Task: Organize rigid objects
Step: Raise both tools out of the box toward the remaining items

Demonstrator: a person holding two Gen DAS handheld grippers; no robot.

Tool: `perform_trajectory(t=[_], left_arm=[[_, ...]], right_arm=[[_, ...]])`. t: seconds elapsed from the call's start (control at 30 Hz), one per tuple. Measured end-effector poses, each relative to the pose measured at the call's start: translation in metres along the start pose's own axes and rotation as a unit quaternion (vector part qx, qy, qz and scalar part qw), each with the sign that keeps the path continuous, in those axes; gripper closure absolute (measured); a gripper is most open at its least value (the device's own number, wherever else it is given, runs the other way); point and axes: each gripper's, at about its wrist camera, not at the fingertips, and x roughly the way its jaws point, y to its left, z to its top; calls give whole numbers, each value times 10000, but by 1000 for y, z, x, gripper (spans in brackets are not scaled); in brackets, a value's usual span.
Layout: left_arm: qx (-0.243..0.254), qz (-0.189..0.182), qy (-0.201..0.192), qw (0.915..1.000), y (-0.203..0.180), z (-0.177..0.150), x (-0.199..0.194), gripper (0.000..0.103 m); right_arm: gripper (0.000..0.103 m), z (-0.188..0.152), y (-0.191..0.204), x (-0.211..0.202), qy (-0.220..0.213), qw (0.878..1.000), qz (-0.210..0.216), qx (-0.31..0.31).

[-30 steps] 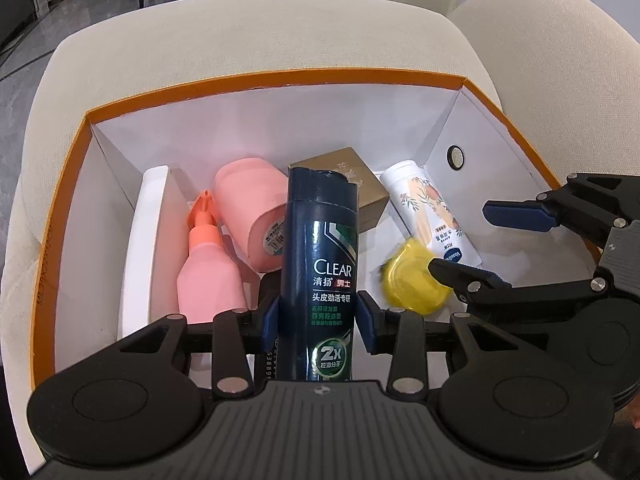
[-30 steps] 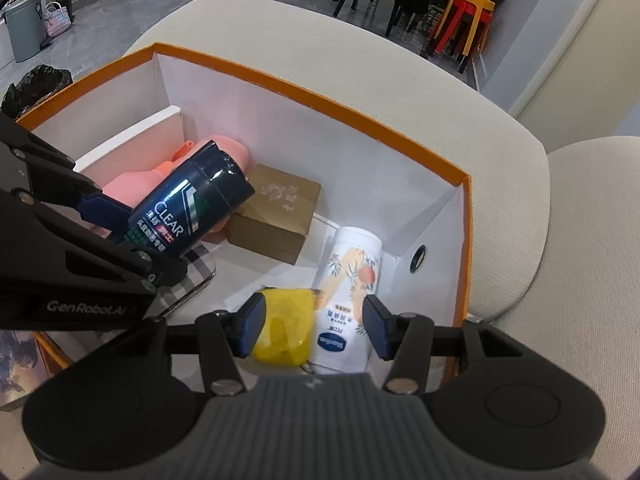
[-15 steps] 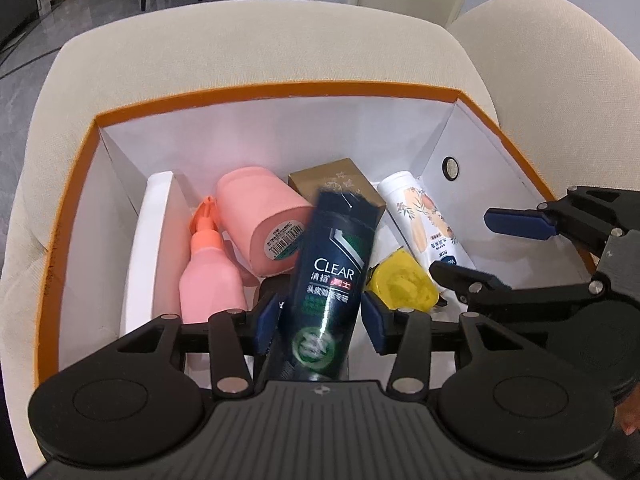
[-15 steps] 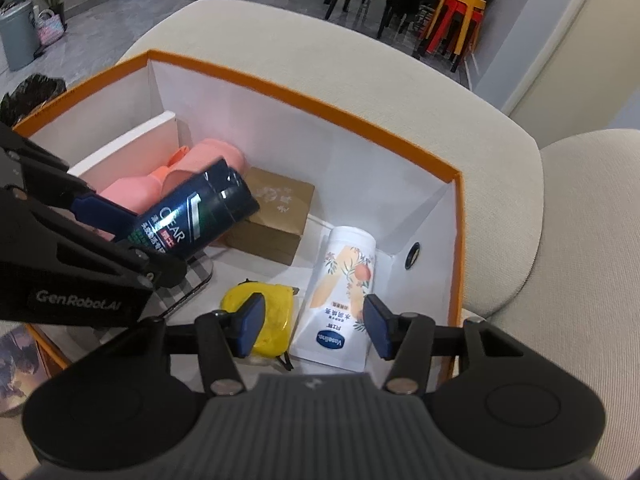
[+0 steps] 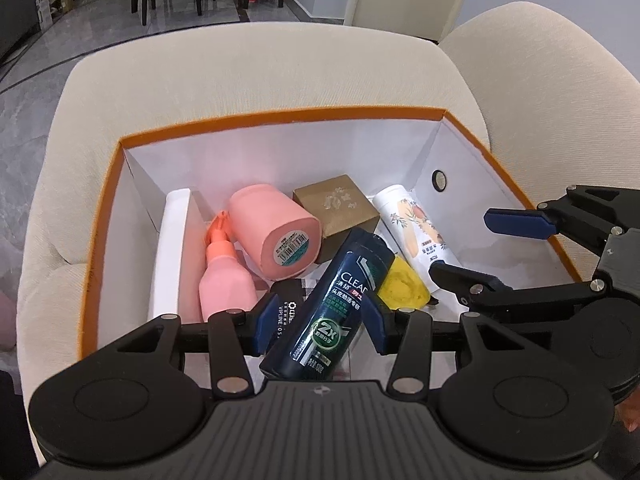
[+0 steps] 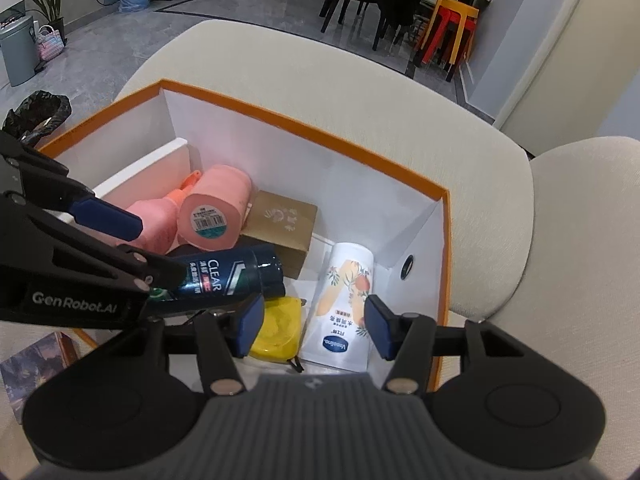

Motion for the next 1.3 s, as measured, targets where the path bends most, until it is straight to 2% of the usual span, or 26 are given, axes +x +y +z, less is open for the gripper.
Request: perform_trajectory(t=[0.63,0.77,1.07,1.3], left_arm=[[161,-9,-419,9990,-11,-9,-59,48],[330,-33,-516,9981,-17,-18,-78,44],[544,-80,-829,9950,-20,-53,-120,42],[417,-107,-901,9950,-7,-92,-138,37]], right_arm=[[44,0,5,-58,-403,9992,-51,65],[41,-9,6,-76,-543,9983,15,218],[40,-33,15,-114,-749,9966,175,290],[40,-59,22,-136,-831,9955,316,323]])
